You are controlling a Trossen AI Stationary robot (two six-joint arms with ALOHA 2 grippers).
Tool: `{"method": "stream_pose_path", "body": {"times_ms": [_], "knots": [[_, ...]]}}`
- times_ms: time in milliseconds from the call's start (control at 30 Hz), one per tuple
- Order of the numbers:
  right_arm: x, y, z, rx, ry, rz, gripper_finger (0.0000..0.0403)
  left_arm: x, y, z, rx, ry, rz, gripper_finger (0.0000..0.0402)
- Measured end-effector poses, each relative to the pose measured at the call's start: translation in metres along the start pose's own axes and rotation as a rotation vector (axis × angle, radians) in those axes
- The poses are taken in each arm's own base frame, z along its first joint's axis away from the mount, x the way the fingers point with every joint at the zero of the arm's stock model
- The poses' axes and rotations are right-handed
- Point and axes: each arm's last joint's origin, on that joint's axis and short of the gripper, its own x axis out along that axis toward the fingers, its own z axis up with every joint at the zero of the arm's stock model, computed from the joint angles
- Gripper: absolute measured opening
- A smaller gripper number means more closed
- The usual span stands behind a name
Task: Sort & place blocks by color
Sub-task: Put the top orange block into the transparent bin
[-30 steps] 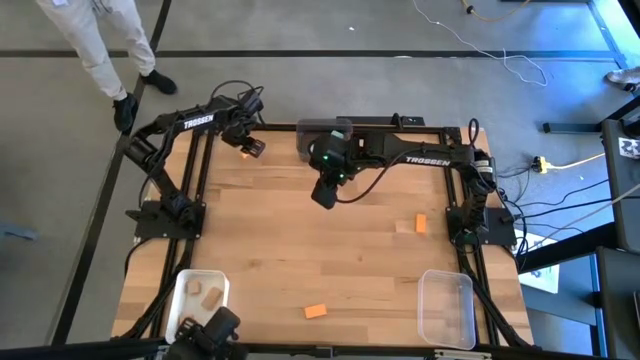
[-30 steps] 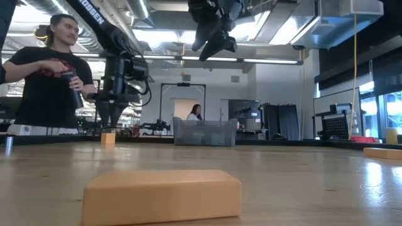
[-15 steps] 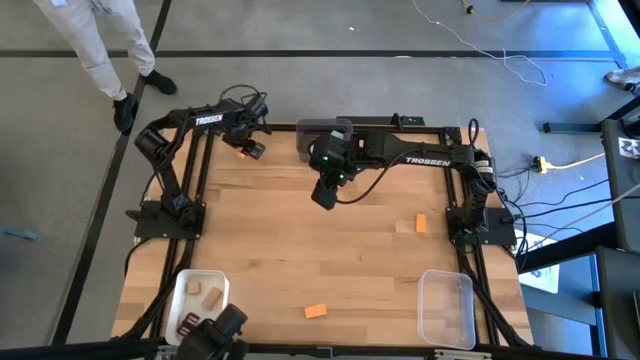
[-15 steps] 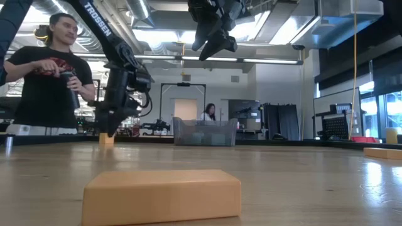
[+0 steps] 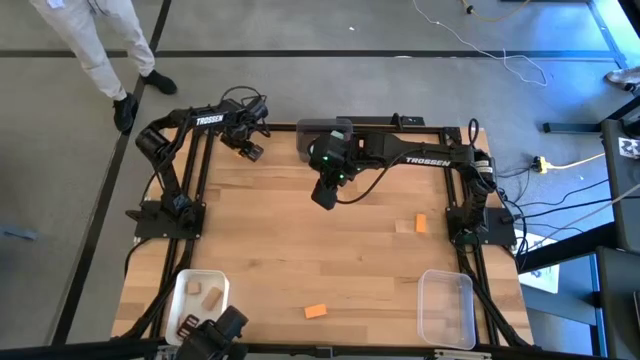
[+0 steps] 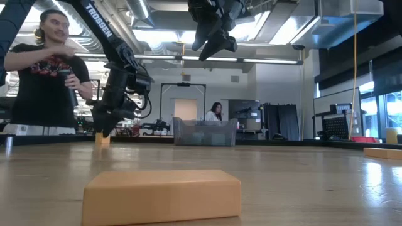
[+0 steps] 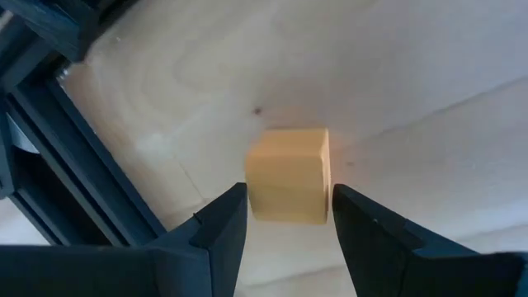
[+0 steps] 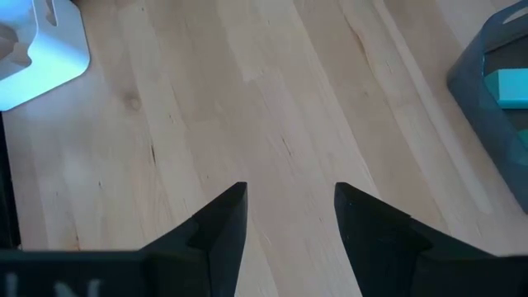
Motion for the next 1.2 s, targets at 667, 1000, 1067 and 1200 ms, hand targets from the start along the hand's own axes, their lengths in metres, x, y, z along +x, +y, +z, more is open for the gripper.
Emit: {"method": "stream_pose_path", "body": {"times_ms": [667, 1000, 1067, 1200], "knots": [[-0.001, -0.008, 0.003, 0.016, -0.005, -0.01, 0.0184, -0.006, -0.022, -0.004, 0.077, -0.016, 0.008, 0.017], [-0.002, -0.019, 0.006, 0.038, -0.01, -0.024, 0.0184, -0.009, -0.032, -0.006, 0.113, -0.021, 0.008, 0.017], [-0.002, -0.02, 0.006, 0.039, -0.011, -0.025, 0.0184, -0.009, -0.033, -0.006, 0.114, -0.021, 0.008, 0.017], [-0.002, -0.021, 0.006, 0.039, -0.012, -0.026, 0.0184, -0.009, -0.032, -0.006, 0.114, -0.02, 0.007, 0.017]]}}
